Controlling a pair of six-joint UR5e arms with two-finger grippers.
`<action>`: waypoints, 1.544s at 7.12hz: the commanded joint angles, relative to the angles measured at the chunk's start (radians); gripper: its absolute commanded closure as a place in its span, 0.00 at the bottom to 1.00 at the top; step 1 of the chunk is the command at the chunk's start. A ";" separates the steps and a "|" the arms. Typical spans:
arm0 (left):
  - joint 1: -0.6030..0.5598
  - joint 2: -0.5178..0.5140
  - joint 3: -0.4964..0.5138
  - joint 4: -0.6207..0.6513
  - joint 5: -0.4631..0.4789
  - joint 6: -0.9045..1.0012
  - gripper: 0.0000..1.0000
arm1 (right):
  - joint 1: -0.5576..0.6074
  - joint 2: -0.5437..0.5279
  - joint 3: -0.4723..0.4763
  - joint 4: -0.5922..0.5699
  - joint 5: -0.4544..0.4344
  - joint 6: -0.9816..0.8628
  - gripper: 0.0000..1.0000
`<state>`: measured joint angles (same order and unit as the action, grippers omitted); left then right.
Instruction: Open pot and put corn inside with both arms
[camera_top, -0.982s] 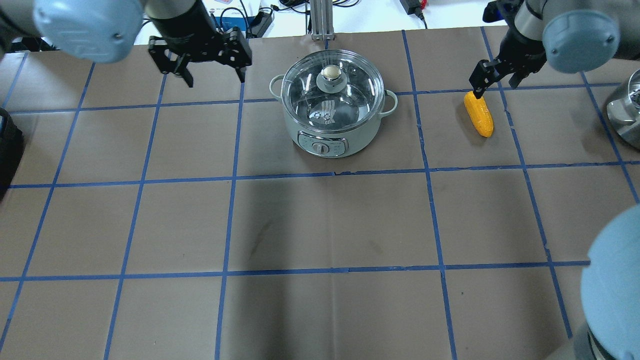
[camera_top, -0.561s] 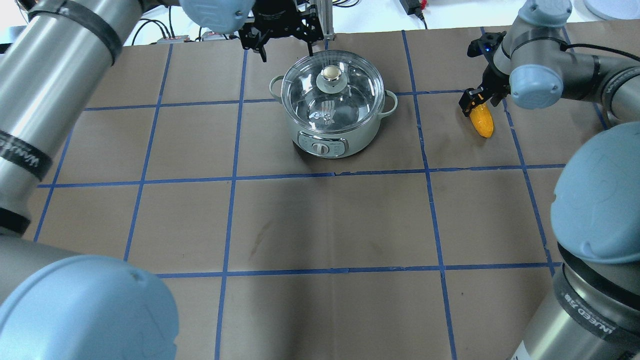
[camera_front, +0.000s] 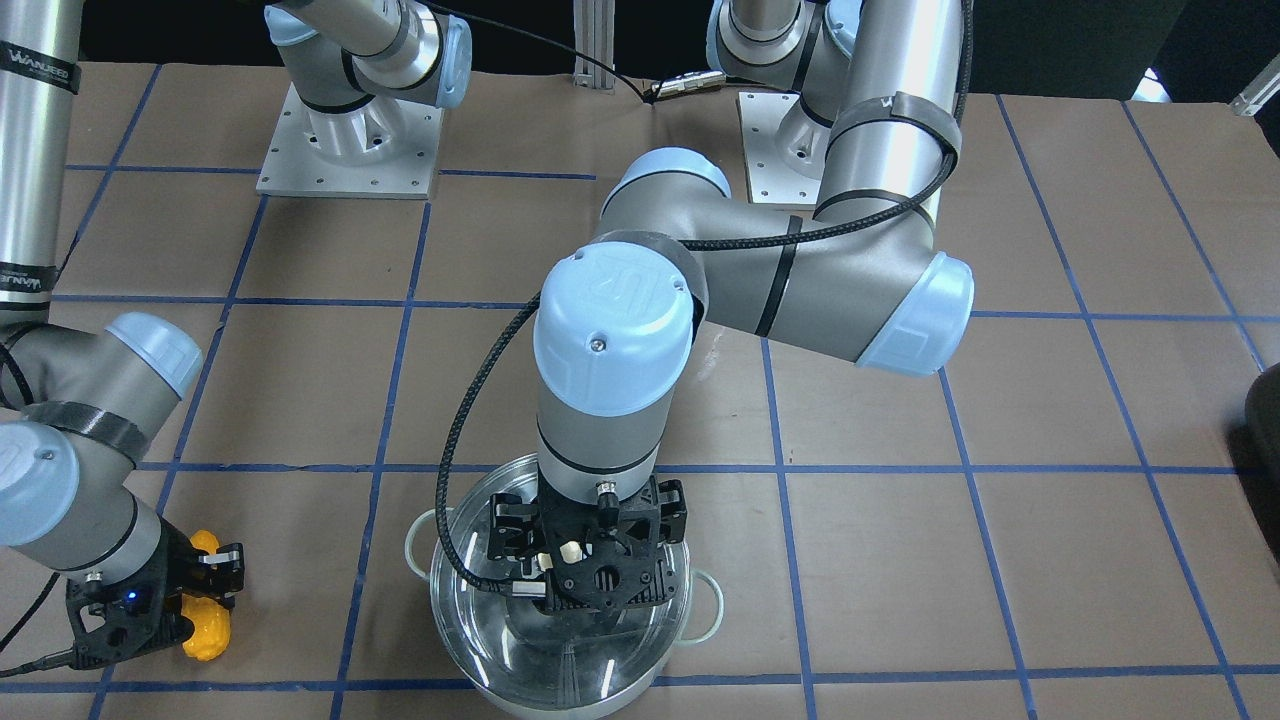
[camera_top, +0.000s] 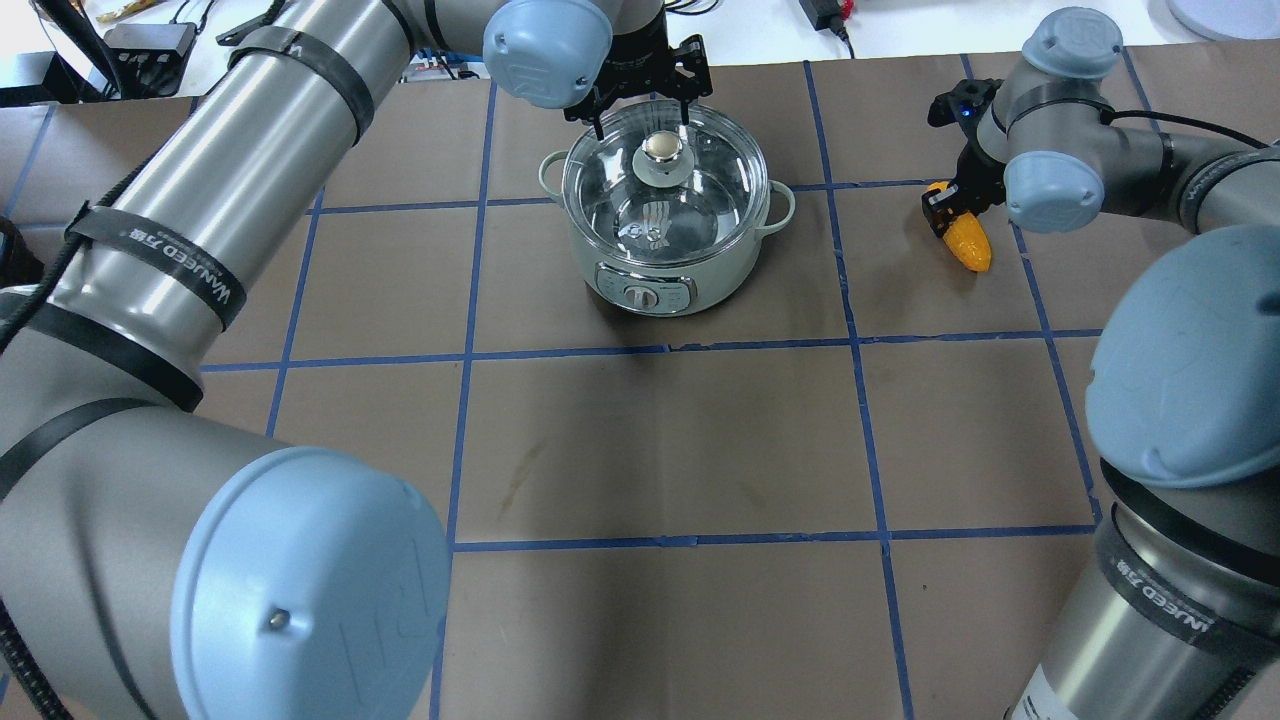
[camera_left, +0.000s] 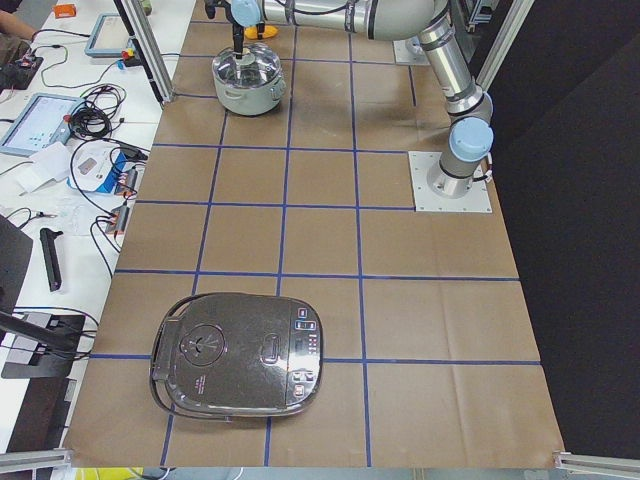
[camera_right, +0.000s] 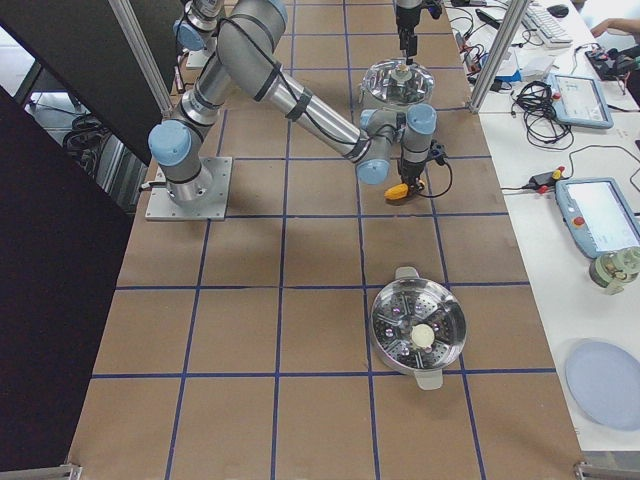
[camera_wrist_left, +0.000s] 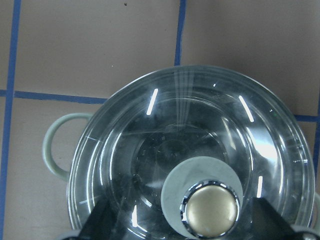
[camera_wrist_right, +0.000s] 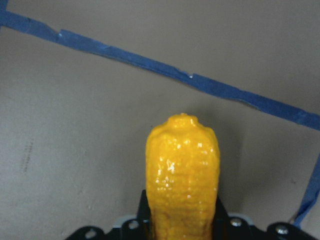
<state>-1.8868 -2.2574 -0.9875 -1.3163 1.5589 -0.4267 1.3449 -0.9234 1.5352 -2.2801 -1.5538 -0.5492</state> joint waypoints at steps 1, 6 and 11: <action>-0.021 -0.021 0.000 0.008 0.001 -0.015 0.02 | 0.002 -0.088 -0.015 0.128 -0.005 0.015 0.93; -0.025 -0.030 0.000 0.009 0.003 -0.012 0.72 | 0.014 -0.414 -0.021 0.517 0.008 0.057 0.91; 0.201 0.234 -0.023 -0.239 0.012 0.229 0.79 | 0.174 -0.393 -0.038 0.495 0.073 0.252 0.91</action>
<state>-1.7991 -2.0960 -0.9949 -1.4680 1.5694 -0.2640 1.4347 -1.3347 1.5087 -1.7523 -1.5037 -0.4021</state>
